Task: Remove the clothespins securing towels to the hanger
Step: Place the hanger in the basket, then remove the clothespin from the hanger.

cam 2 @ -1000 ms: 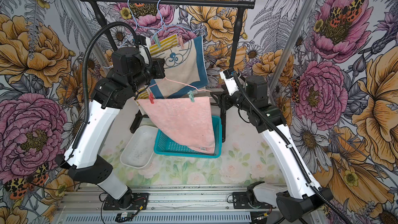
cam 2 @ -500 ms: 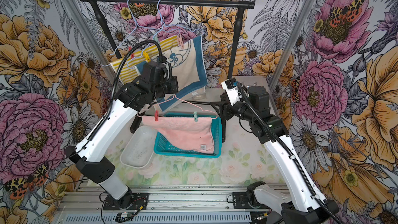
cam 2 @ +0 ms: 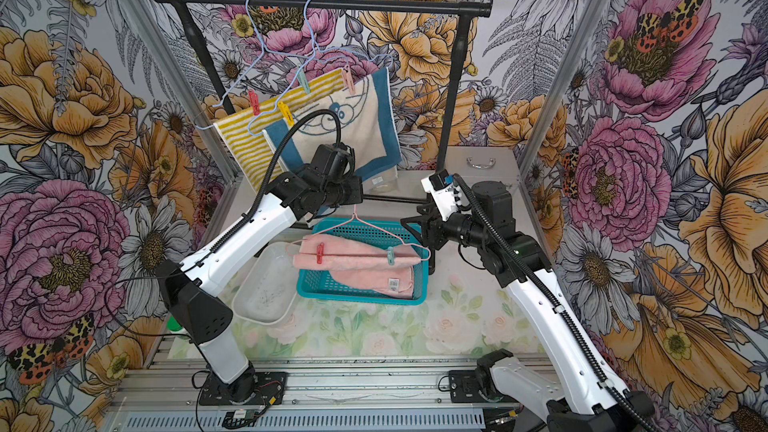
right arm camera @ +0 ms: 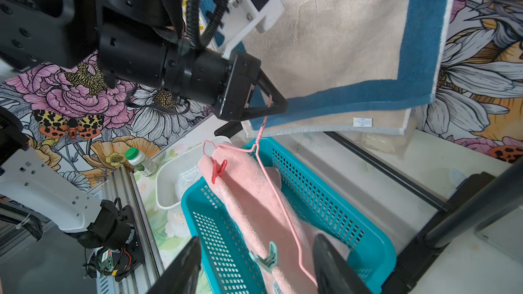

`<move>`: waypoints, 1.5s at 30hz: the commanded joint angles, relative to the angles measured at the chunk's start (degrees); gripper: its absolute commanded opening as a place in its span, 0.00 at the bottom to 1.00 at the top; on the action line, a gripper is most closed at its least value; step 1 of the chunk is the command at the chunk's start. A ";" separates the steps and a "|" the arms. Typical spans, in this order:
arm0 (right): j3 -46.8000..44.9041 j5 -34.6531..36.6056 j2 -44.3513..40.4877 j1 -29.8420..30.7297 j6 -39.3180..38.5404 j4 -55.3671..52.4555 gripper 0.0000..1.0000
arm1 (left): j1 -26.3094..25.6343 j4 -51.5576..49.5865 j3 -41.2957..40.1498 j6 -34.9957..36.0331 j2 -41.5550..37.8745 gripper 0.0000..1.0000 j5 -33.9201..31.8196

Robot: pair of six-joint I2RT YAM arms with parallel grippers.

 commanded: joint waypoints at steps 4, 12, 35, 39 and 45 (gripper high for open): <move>-1.16 -1.51 -0.35 0.23 1.00 0.84 0.62 | 1.59 6.46 -4.68 -3.42 2.12 0.02 6.24; -2.95 -0.78 0.71 0.68 0.65 0.80 0.62 | 3.32 7.52 -4.31 -4.29 9.33 0.22 12.45; -2.28 -3.57 6.66 8.79 -4.95 -6.14 0.62 | 11.18 7.36 -9.06 3.14 -10.11 0.99 20.23; 1.45 -4.71 13.12 13.50 -6.07 -6.22 0.61 | 14.08 7.17 -15.68 0.80 -17.44 0.98 19.66; 10.58 -10.21 25.40 17.16 -2.28 -6.13 0.59 | 19.43 4.72 -24.36 -3.52 -25.36 0.97 16.33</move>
